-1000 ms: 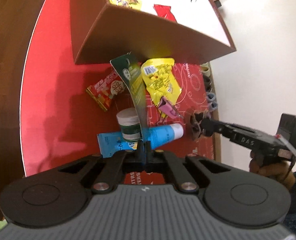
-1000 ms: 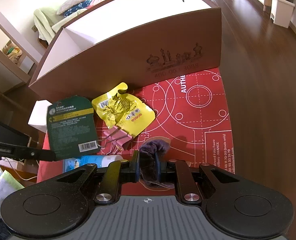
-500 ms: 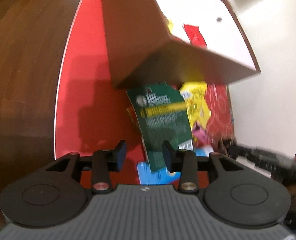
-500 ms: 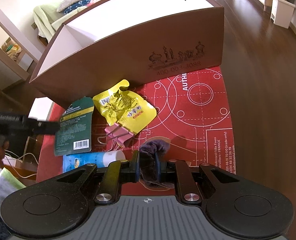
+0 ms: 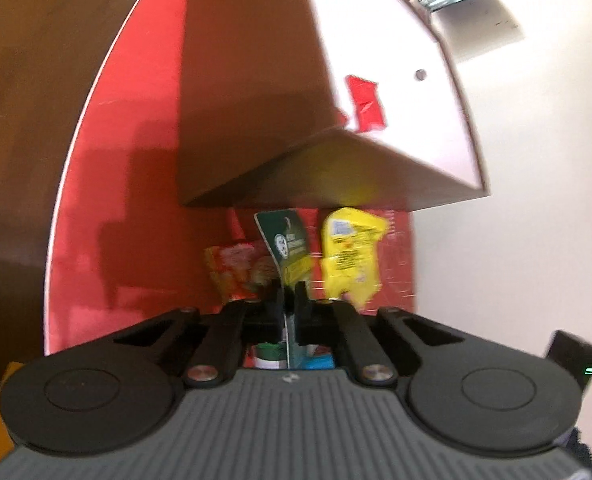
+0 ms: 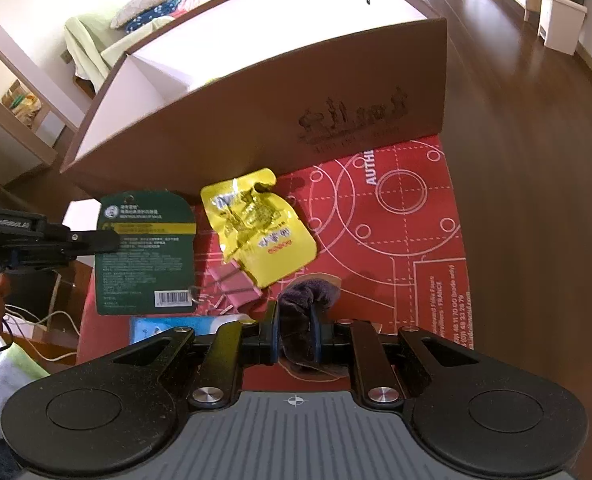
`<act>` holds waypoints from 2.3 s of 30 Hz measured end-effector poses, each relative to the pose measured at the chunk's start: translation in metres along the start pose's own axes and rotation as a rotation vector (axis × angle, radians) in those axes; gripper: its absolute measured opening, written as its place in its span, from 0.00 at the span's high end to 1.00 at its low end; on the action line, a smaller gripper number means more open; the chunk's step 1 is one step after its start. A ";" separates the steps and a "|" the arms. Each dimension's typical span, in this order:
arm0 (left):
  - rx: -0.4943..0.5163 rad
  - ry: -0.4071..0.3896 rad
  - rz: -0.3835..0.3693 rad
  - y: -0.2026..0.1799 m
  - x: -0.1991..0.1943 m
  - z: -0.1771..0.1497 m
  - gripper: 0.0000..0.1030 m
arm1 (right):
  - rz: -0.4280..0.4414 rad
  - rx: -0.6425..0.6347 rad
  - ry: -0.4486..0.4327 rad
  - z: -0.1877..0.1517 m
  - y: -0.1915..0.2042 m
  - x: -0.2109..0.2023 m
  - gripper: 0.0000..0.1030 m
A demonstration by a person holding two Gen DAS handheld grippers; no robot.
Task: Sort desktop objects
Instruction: 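Lift the scrunchie with the right tool while the left tool lifts the green card toward the box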
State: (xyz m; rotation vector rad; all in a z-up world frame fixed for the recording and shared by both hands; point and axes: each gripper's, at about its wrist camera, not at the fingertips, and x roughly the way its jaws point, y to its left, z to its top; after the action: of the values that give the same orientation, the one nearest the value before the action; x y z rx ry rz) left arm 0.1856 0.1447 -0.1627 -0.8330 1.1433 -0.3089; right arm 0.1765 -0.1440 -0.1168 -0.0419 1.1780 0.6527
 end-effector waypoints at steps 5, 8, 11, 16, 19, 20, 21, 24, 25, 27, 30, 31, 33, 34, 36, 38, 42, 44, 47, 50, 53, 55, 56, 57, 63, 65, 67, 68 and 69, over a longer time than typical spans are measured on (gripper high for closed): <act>0.081 -0.021 0.055 -0.023 -0.008 -0.001 1.00 | 0.007 -0.005 -0.007 0.003 0.003 0.000 0.86; 0.089 0.002 0.090 -0.027 0.001 0.003 1.00 | 0.005 -0.007 -0.007 0.001 0.003 0.000 0.86; 0.095 0.021 0.118 -0.028 0.012 0.007 0.98 | 0.001 0.000 -0.008 -0.002 0.001 -0.002 0.86; 0.072 0.024 0.082 -0.030 0.014 0.007 1.00 | -0.006 0.023 -0.022 -0.003 -0.006 -0.007 0.86; 0.121 0.011 0.075 -0.041 0.001 0.005 1.00 | -0.007 0.031 -0.029 -0.002 -0.009 -0.010 0.86; 0.143 0.007 0.082 -0.045 -0.005 0.003 1.00 | -0.006 0.031 -0.031 -0.002 -0.009 -0.011 0.86; 0.153 0.006 0.089 -0.048 -0.006 0.003 1.00 | -0.004 0.031 -0.033 -0.001 -0.009 -0.011 0.86; 0.171 0.004 0.113 -0.052 -0.007 0.002 1.00 | 0.002 0.023 -0.041 0.000 -0.007 -0.012 0.86; 0.177 0.004 0.121 -0.054 -0.007 0.002 1.00 | 0.004 0.021 -0.043 0.000 -0.007 -0.013 0.86; 0.154 0.001 0.091 -0.055 -0.010 0.002 1.00 | 0.008 0.023 -0.050 0.001 -0.007 -0.016 0.86; 0.174 -0.015 0.052 -0.067 -0.022 0.001 1.00 | 0.009 0.031 -0.063 0.002 -0.009 -0.020 0.86; 0.188 -0.019 0.043 -0.072 -0.026 0.001 1.00 | 0.009 0.034 -0.067 0.002 -0.010 -0.021 0.86; 0.204 -0.022 0.035 -0.078 -0.034 0.001 1.00 | 0.015 0.038 -0.075 0.004 -0.011 -0.025 0.86; 0.212 -0.024 0.031 -0.081 -0.037 0.001 1.00 | 0.020 0.039 -0.080 0.005 -0.011 -0.027 0.86; 0.224 -0.031 0.023 -0.087 -0.045 0.001 1.00 | 0.030 0.038 -0.093 0.009 -0.010 -0.031 0.86; 0.238 -0.041 0.011 -0.094 -0.051 0.002 1.00 | 0.042 0.039 -0.102 0.013 -0.009 -0.036 0.86; 0.268 -0.063 -0.017 -0.108 -0.064 0.004 1.00 | 0.066 0.039 -0.137 0.023 -0.006 -0.049 0.86; 0.283 -0.078 -0.036 -0.116 -0.071 0.006 1.00 | 0.077 0.040 -0.156 0.029 -0.006 -0.056 0.86; 0.304 -0.103 -0.062 -0.127 -0.081 0.011 1.00 | 0.092 0.045 -0.184 0.038 -0.006 -0.066 0.86; 0.321 -0.133 -0.080 -0.136 -0.088 0.019 1.00 | 0.102 0.044 -0.207 0.047 -0.005 -0.074 0.86; 0.341 -0.164 -0.090 -0.145 -0.094 0.029 1.00 | 0.105 0.036 -0.220 0.057 -0.003 -0.080 0.86; 0.351 -0.180 -0.094 -0.149 -0.096 0.035 1.00 | 0.104 0.022 -0.226 0.064 0.000 -0.083 0.86; 0.355 -0.188 -0.095 -0.151 -0.097 0.039 1.00 | 0.103 0.014 -0.228 0.067 0.001 -0.084 0.86; 0.358 -0.195 -0.097 -0.153 -0.098 0.042 1.00 | 0.102 0.005 -0.231 0.070 0.002 -0.085 0.86; 0.377 -0.232 -0.101 -0.163 -0.103 0.058 1.00 | 0.110 -0.047 -0.253 0.090 0.013 -0.087 0.86; 0.381 -0.238 -0.104 -0.165 -0.103 0.063 1.00 | 0.113 -0.062 -0.261 0.096 0.015 -0.086 0.86; 0.384 -0.244 -0.106 -0.167 -0.102 0.066 1.00 | 0.114 -0.078 -0.267 0.102 0.019 -0.085 0.86; 0.385 -0.246 -0.106 -0.167 -0.102 0.068 1.00 | 0.115 -0.084 -0.270 0.105 0.020 -0.084 0.86; 0.385 -0.248 -0.106 -0.168 -0.102 0.069 1.00 | 0.117 -0.091 -0.274 0.109 0.022 -0.084 0.86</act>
State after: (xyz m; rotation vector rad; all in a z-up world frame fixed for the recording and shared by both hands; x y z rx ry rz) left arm 0.2367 0.1241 0.0381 -0.5726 0.7764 -0.4821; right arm 0.2382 -0.1252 0.0064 0.0388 0.8909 0.7885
